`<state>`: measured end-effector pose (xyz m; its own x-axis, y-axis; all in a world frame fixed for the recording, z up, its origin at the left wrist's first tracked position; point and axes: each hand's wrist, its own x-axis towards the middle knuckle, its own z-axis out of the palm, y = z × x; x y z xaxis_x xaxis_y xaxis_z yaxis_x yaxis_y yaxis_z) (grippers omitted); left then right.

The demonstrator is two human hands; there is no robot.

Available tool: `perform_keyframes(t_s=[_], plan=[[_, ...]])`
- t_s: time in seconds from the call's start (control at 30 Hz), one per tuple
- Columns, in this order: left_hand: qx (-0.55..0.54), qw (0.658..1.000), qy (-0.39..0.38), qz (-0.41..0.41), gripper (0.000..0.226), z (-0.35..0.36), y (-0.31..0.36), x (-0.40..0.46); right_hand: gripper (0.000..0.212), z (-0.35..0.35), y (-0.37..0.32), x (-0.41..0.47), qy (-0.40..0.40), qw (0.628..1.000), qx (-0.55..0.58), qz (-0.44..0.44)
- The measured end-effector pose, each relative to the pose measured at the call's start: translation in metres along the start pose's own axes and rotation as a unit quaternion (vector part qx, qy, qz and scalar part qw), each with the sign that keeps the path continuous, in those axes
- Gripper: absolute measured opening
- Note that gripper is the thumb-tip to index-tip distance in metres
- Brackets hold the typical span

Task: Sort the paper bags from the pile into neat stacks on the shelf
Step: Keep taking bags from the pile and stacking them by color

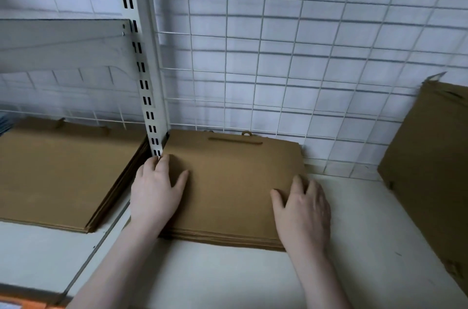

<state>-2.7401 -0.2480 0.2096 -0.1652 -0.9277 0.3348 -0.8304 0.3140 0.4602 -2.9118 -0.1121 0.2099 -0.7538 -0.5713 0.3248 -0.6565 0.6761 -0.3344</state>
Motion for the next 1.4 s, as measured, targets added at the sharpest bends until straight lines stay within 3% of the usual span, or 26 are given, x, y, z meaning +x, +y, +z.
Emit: perform_keyframes(t_s=[0.3, 0.4, 0.77, 1.03, 1.2, 1.4], plan=[[0.066, 0.995, 0.073, 0.032, 0.056, -0.028, -0.013, -0.047, 0.049, 0.0, -0.005, -0.014, 0.038, 0.988, 0.096, -0.117], [0.089, 0.994, 0.061, -0.01, 0.058, -0.041, -0.025, -0.067, 0.054, -0.005, -0.013, -0.029, 0.022, 0.984, 0.1, -0.148], [0.095, 0.977, 0.132, -0.141, 0.064, -0.119, -0.115, -0.113, 0.056, -0.003, -0.111, -0.118, -0.053, 0.947, 0.098, -0.302], [0.101, 0.957, 0.204, -0.18, 0.056, -0.196, -0.242, -0.154, 0.057, 0.002, -0.224, -0.215, -0.068, 0.922, 0.12, -0.363], [0.133, 0.948, 0.207, -0.201, 0.064, -0.254, -0.342, -0.181, 0.06, 0.007, -0.312, -0.293, -0.137, 0.888, 0.155, -0.41], [0.127, 0.935, 0.215, -0.251, 0.051, -0.316, -0.432, -0.198, 0.06, 0.013, -0.396, -0.362, -0.166, 0.873, 0.16, -0.43]])
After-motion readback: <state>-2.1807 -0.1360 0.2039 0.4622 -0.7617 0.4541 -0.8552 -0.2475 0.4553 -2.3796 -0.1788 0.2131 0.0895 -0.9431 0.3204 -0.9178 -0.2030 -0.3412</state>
